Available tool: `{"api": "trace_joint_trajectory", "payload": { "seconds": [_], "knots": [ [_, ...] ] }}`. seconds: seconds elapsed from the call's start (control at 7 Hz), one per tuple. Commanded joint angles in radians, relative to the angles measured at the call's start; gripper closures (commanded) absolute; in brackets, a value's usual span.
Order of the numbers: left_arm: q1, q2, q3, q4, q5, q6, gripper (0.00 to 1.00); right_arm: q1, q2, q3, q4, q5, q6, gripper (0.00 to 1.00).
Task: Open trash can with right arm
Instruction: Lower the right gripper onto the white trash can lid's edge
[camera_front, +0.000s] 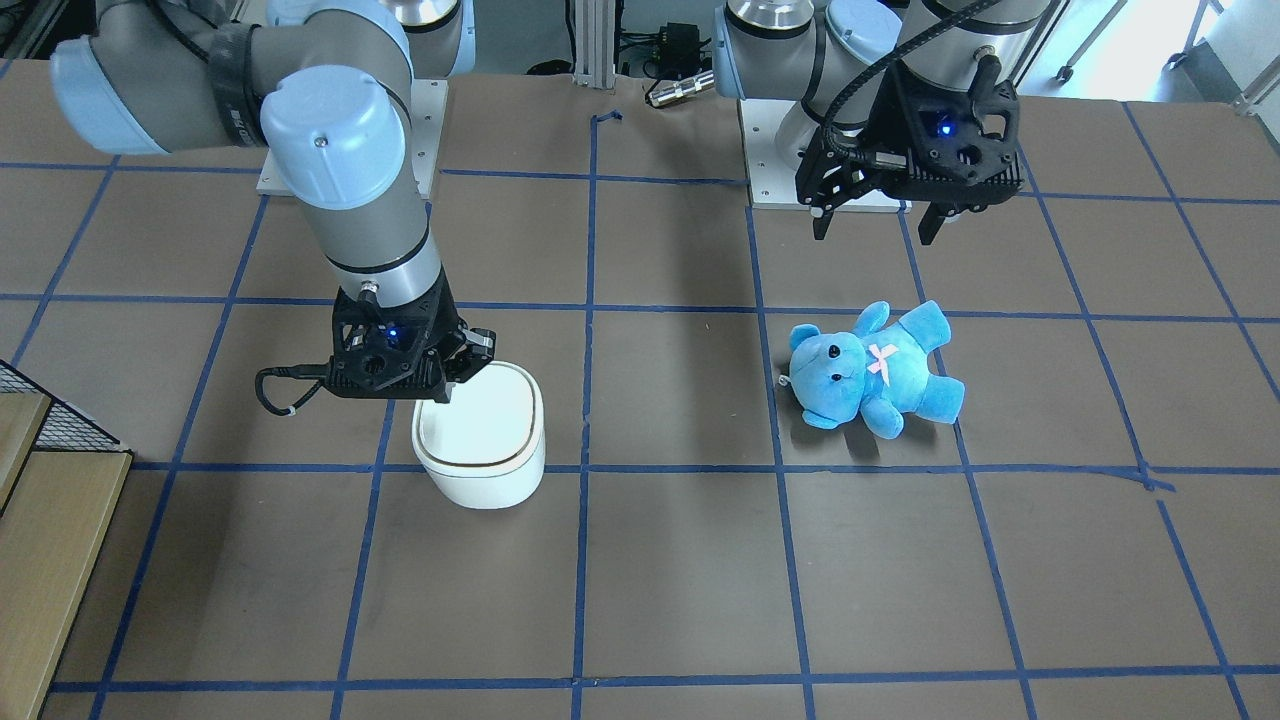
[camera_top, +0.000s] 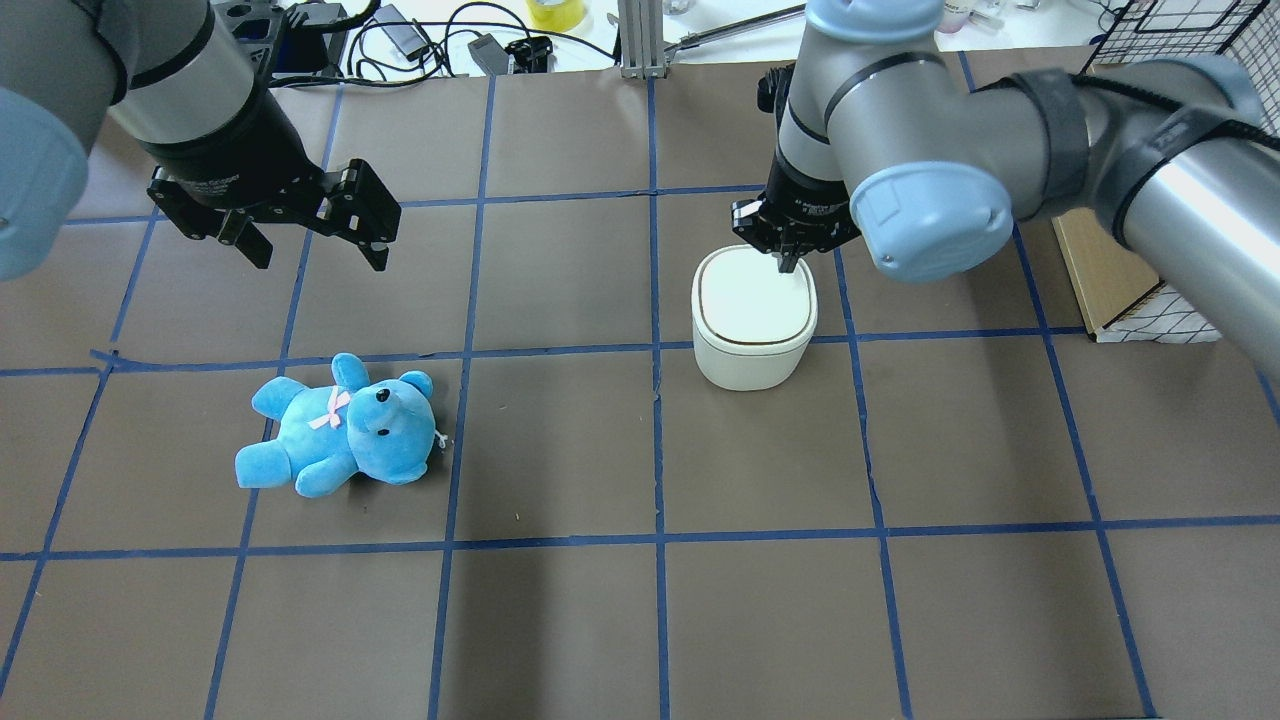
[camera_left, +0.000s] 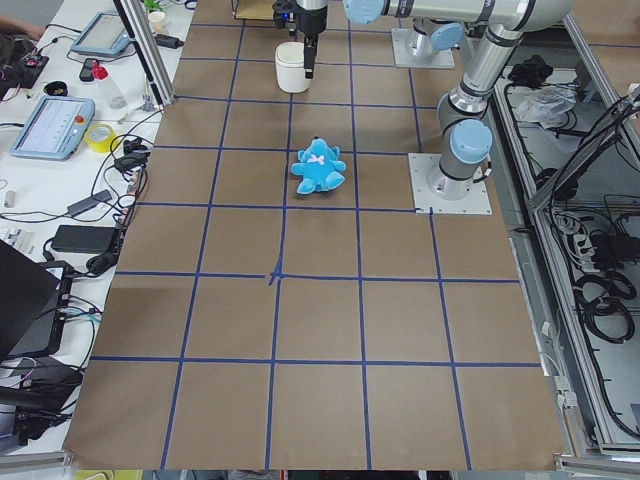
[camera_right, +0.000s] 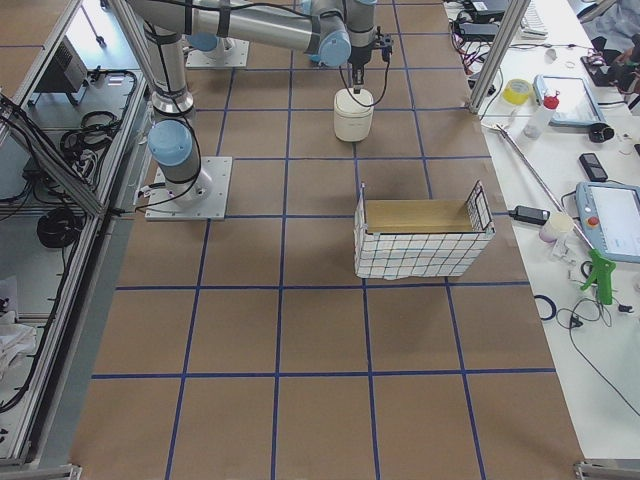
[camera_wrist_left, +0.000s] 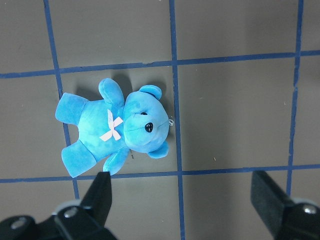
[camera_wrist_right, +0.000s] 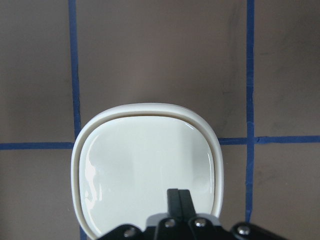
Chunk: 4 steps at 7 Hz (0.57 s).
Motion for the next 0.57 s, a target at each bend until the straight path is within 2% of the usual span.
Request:
{"api": "trace_joint_trajectory", "payload": {
  "seconds": [0.0, 0.14, 0.29, 0.43],
  "knots": [
    [0.0, 0.0, 0.0, 0.0, 0.0, 0.0, 0.0, 0.001, 0.028, 0.078, -0.111, -0.005, -0.003, 1.0],
    [0.0, 0.0, 0.0, 0.0, 0.0, 0.001, 0.0, 0.0, 0.033, 0.077, -0.111, -0.006, -0.002, 1.0],
    [-0.001, 0.0, 0.0, 0.0, 0.0, 0.0, 0.0, 0.0, 0.025, 0.066, -0.104, -0.012, 0.007, 0.94],
    [0.0, 0.0, 0.0, 0.0, 0.0, 0.001, 0.0, 0.0, -0.008, 0.054, -0.092, -0.006, 0.012, 0.49]
  ]
}}
